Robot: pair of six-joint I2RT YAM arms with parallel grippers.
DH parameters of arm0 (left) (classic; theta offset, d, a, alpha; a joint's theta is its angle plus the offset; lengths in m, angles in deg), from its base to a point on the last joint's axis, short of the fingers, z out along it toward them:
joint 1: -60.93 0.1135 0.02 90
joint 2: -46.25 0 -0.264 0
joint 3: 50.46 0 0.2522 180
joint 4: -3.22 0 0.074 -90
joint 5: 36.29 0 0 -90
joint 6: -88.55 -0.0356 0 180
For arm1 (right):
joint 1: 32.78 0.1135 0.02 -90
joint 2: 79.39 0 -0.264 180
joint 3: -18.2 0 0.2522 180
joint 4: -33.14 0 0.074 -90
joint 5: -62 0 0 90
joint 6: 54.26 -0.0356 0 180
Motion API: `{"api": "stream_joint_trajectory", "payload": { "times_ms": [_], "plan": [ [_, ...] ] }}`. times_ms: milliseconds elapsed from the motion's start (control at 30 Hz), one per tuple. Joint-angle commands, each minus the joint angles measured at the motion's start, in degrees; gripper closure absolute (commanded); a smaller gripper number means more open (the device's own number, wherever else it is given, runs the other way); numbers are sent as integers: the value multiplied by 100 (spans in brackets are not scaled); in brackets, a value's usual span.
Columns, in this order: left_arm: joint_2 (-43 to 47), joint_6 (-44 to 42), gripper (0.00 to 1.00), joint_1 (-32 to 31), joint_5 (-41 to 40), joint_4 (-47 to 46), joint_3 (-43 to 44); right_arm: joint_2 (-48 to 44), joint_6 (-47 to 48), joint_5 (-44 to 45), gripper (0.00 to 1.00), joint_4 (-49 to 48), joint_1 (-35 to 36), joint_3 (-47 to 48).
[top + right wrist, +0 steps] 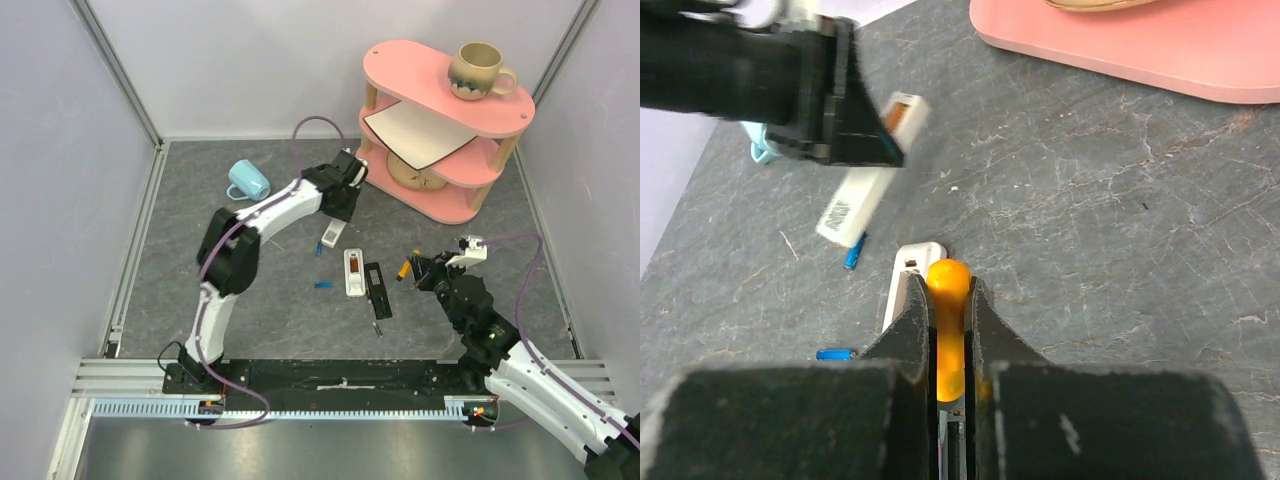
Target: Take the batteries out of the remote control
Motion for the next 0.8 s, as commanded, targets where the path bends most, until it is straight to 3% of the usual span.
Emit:
{"api": "stream_joint_trajectory", "payload": {
  "times_ms": [0, 133, 333, 467, 767],
  "plan": [
    [2164, -232, 98, -26, 263, -516, -1122, -107, 61, -80, 100, 20, -16, 304],
    [3421, -118, 98, -202, 361, -998, -3210, 42, 210, -441, 100, -137, -16, 331],
    [4662, -214, 98, -965, 80, -1421, -5322, 376, 474, -1309, 100, -787, -16, 252],
    [4786, -363, 98, -1747, -194, -1824, -5923, 552, 632, -1793, 100, -1262, -7, 155],
    [4224, -996, 98, -2293, 536, -2458, -6029, 482, 685, -1997, 100, -1228, -7, 85]
  ]
}}
